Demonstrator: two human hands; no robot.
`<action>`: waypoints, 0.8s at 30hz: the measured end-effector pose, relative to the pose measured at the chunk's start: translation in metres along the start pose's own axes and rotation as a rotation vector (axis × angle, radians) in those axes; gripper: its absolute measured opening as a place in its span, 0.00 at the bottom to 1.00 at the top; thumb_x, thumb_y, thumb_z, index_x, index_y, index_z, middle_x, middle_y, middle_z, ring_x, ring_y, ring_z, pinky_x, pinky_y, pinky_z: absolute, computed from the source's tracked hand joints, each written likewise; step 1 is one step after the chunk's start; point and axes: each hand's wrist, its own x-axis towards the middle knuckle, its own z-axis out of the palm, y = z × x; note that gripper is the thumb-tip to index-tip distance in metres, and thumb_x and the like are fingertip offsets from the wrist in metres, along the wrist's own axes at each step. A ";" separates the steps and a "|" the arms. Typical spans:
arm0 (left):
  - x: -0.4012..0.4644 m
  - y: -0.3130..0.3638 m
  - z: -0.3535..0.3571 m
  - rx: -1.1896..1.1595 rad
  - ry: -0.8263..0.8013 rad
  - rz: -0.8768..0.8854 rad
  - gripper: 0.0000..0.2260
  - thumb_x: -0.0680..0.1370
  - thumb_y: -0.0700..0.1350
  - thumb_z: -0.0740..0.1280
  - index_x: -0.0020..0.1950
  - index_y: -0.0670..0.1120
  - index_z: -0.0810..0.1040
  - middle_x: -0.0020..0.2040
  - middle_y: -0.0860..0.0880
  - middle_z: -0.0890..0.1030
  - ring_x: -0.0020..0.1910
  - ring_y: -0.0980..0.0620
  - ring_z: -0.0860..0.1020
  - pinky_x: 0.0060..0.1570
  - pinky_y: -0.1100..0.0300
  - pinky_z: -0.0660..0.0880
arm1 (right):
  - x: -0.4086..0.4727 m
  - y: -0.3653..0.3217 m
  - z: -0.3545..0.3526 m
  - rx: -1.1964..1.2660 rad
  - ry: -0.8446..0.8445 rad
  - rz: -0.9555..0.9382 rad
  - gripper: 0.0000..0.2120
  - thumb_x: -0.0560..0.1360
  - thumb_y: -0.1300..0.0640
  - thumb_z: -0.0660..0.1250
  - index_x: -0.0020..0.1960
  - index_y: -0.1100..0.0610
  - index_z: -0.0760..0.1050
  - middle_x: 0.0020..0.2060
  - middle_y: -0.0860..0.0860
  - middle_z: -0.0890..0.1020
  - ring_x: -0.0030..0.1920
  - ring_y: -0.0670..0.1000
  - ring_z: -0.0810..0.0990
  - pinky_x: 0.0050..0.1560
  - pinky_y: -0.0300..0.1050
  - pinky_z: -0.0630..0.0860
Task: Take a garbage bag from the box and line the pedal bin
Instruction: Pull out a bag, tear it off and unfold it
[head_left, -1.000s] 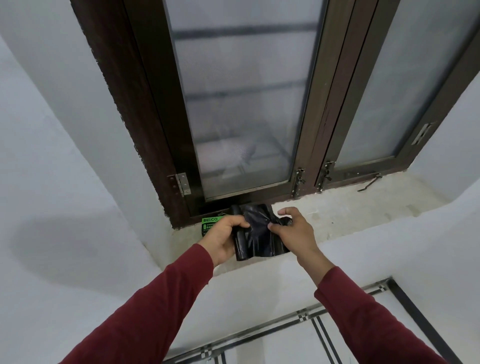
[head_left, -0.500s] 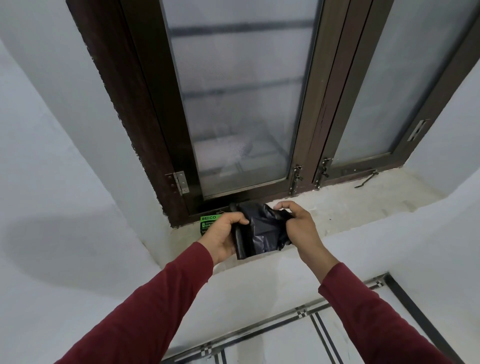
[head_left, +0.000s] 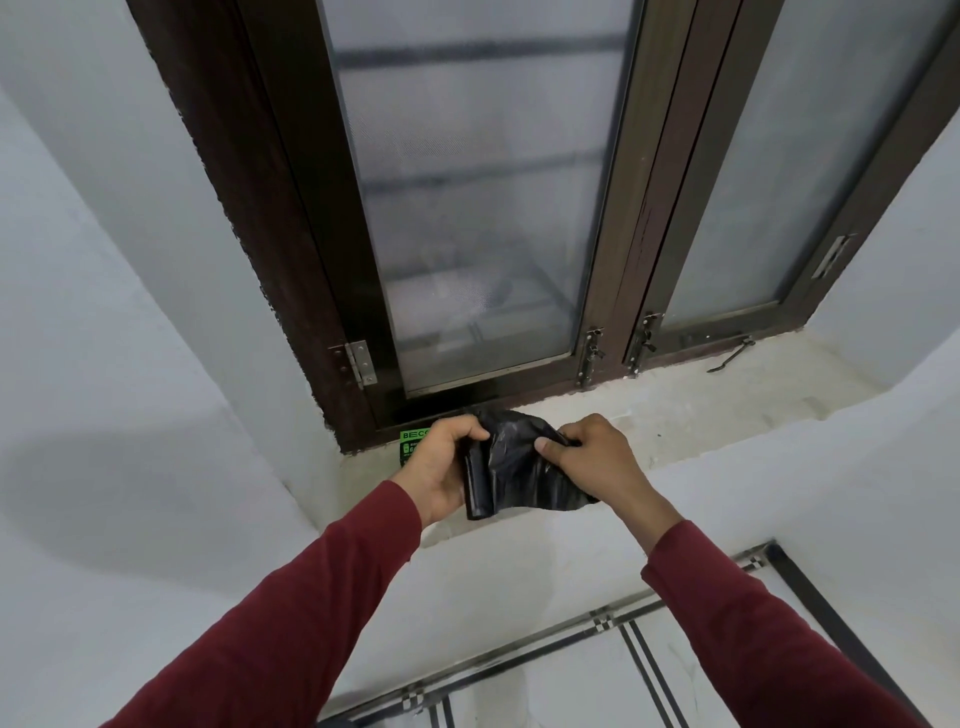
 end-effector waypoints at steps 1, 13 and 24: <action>0.001 0.000 -0.001 0.016 0.003 0.010 0.21 0.72 0.41 0.65 0.64 0.41 0.81 0.53 0.40 0.85 0.50 0.40 0.83 0.53 0.47 0.81 | 0.000 0.000 -0.001 0.003 -0.007 0.005 0.19 0.79 0.51 0.70 0.32 0.56 0.72 0.30 0.52 0.74 0.36 0.53 0.76 0.33 0.42 0.67; 0.001 -0.005 -0.005 0.019 -0.011 0.009 0.17 0.71 0.41 0.64 0.57 0.43 0.83 0.51 0.41 0.84 0.51 0.41 0.81 0.59 0.46 0.78 | 0.002 0.003 -0.002 0.491 0.094 0.026 0.34 0.65 0.77 0.49 0.50 0.50 0.84 0.54 0.52 0.84 0.51 0.51 0.82 0.36 0.30 0.76; -0.002 -0.004 -0.006 0.075 0.011 -0.019 0.12 0.72 0.41 0.65 0.53 0.43 0.82 0.50 0.40 0.83 0.50 0.40 0.80 0.55 0.47 0.78 | 0.003 0.008 -0.006 0.102 0.010 0.051 0.22 0.63 0.34 0.79 0.47 0.47 0.82 0.48 0.49 0.78 0.46 0.47 0.81 0.41 0.41 0.73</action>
